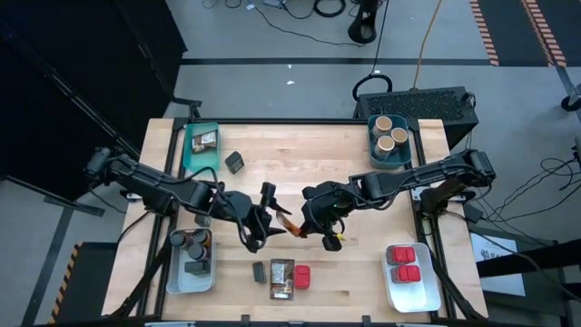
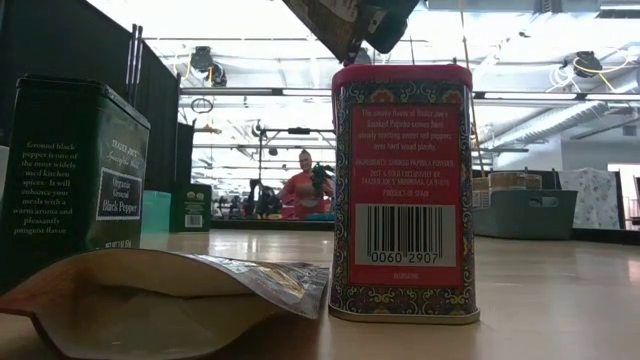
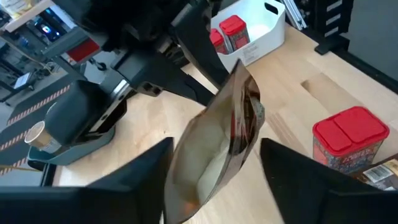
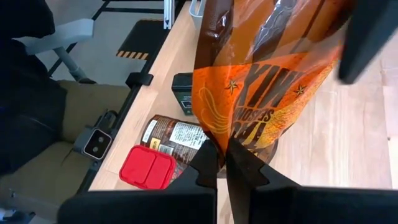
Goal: Sort spices by type
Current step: Put the right brown seasoning pack into the light green bin
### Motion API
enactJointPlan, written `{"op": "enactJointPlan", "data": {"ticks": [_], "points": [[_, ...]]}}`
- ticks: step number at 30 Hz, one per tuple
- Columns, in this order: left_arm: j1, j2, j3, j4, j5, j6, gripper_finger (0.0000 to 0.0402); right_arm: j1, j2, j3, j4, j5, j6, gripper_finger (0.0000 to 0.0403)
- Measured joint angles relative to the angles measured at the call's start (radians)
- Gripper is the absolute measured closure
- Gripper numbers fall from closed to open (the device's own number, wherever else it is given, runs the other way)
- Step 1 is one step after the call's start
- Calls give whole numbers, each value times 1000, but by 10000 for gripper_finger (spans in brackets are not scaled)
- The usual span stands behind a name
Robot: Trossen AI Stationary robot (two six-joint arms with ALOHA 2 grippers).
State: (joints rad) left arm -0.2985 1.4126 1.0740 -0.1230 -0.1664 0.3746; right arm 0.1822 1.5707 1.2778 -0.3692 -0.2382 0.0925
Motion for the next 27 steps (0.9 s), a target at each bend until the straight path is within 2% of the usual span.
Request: {"op": "enactJointPlan", "data": {"ticks": [9,18,22,27], "points": [[0,3,0,-20,0,9,363,0,0,0,-3,5,-7,403],[-6,2,0,-26,-43,7,363,-1,-1,0,-3,18,-5,396],[-5,-7,0,-51,-95,1,363,0,-12,0,-9,91,-1,369],[-5,-24,0,-76,-131,-1,363,0,-29,0,-11,115,0,318]]}}
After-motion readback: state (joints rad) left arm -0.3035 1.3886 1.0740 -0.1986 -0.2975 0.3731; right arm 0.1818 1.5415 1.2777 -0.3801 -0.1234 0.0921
